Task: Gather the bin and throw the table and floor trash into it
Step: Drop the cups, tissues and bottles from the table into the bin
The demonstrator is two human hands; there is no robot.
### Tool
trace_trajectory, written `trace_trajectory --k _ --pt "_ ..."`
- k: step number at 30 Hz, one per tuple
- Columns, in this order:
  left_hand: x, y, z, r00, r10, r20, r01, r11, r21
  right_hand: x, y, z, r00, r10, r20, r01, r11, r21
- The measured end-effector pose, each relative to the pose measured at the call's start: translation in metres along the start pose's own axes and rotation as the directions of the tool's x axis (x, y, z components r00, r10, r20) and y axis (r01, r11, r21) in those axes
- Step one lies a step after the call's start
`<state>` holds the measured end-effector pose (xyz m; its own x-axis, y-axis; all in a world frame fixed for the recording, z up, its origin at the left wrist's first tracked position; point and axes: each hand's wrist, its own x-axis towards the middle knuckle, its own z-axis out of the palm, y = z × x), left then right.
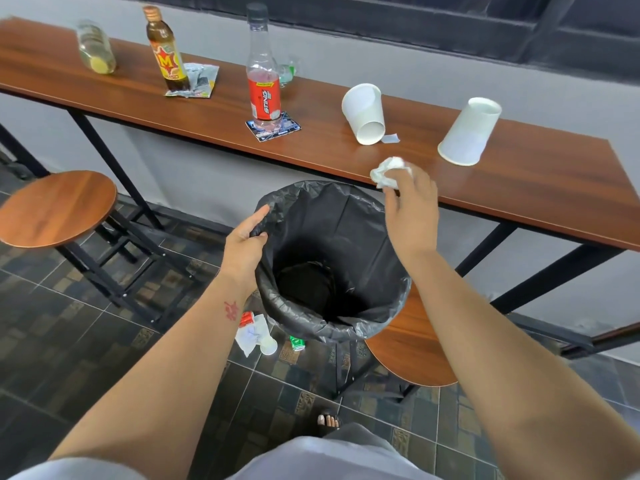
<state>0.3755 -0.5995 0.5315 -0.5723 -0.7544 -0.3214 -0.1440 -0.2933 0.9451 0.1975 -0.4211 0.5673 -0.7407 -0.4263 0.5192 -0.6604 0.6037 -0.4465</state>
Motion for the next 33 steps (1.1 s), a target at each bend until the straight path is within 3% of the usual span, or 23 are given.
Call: trace_trajectory --k 3,5,10,14,19,23,25,27,33 --pt "-0.004 0.001 -0.003 1.0 0.009 -0.002 -0.009 1.0 0.018 -0.032 -0.009 0.002 0.989 -0.137 0.063 0.137 0.99 -0.009" --pt "-0.006 0.002 -0.005 1.0 0.02 -0.005 -0.02 0.999 0.041 -0.051 -0.011 0.007 0.961 -0.149 0.231 0.166 0.985 -0.056" --pt "-0.013 0.002 -0.004 1.0 0.023 0.005 -0.023 0.998 0.06 -0.078 0.002 0.018 0.824 -0.051 0.564 0.159 0.977 -0.144" --pt "-0.015 0.0 -0.004 0.999 0.034 0.017 -0.035 0.996 0.084 -0.085 0.011 0.019 0.748 0.02 0.664 0.158 0.965 -0.208" --pt "-0.012 0.0 0.0 0.999 0.021 0.027 -0.023 0.997 0.067 -0.079 0.006 0.007 0.877 -0.039 0.479 0.109 0.987 -0.12" --pt "-0.004 0.002 0.004 1.0 0.011 0.027 -0.012 0.998 0.063 -0.055 0.005 -0.012 0.998 0.017 0.057 -0.015 0.999 -0.034" --pt "0.0 0.003 0.007 0.999 0.005 0.038 -0.008 0.998 0.064 -0.038 0.012 -0.021 0.988 0.114 -0.107 -0.118 0.992 -0.036" --pt "0.003 0.005 0.011 0.999 0.0 0.041 -0.002 0.998 0.056 -0.019 0.022 -0.027 0.959 0.222 -0.177 -0.229 0.973 -0.021" --pt "0.02 0.008 0.026 1.0 0.002 0.025 -0.003 0.999 0.047 0.046 0.051 -0.028 0.898 0.393 -0.195 -0.404 0.915 -0.013"
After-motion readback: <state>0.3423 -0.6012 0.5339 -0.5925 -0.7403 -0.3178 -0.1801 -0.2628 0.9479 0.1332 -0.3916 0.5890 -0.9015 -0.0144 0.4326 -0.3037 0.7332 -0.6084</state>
